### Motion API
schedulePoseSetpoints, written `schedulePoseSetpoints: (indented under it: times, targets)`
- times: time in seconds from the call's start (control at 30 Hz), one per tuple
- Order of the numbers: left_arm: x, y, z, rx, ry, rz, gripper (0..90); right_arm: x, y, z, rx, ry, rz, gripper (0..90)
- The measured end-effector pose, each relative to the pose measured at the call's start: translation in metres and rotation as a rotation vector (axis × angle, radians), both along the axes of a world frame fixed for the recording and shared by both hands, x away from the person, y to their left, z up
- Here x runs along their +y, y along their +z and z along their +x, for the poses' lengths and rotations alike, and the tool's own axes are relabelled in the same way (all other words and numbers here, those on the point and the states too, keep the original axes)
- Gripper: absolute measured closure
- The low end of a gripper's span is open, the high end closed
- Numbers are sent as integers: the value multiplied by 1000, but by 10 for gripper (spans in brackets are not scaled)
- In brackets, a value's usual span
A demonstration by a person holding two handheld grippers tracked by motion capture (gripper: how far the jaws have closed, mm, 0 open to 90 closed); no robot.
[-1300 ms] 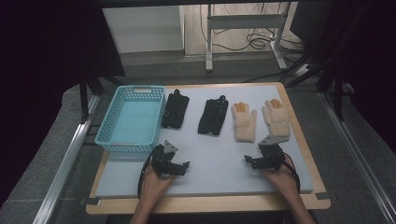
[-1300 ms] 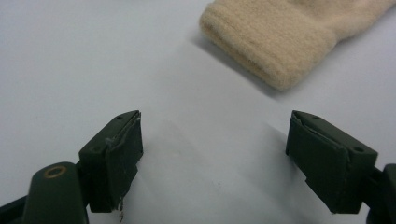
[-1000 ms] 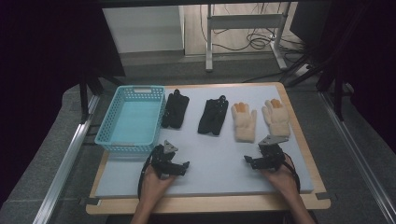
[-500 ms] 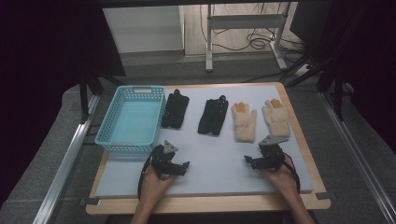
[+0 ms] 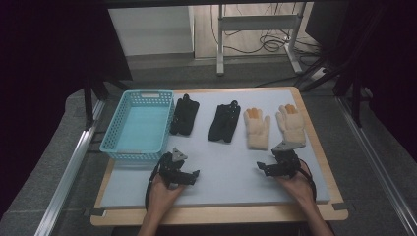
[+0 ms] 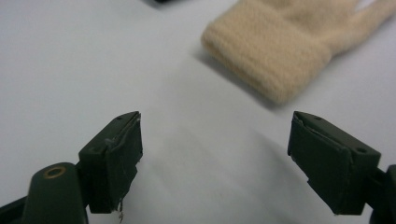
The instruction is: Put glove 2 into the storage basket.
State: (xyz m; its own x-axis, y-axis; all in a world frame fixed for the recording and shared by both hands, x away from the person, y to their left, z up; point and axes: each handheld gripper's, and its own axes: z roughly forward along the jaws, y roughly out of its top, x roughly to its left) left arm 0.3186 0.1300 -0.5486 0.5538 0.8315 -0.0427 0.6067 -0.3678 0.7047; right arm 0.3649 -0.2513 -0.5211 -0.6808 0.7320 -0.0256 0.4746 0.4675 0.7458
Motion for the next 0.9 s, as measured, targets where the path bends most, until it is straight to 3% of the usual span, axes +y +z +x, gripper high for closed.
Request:
schedulePoseSetpoints:
  times: [0.17, 0.37, 0.47, 0.73, 0.9]
  targets:
    - [0, 0, 0, 0, 0, 0, 57, 6, 7, 8, 26, 8, 33, 184]
    - [0, 0, 0, 0, 0, 0, 57, 23, 14, 21, 34, 15, 33, 189]
    - [0, 0, 0, -1, 0, 0, 57, 32, 19, 28, 31, 23, 24, 219]
    - [0, 0, 0, -1, -1, 0, 58, 54, 31, 58, 34, 39, 58, 323]
    - [0, 0, 0, -2, -1, 1, 59, 71, 34, 77, 23, 48, 28, 386]
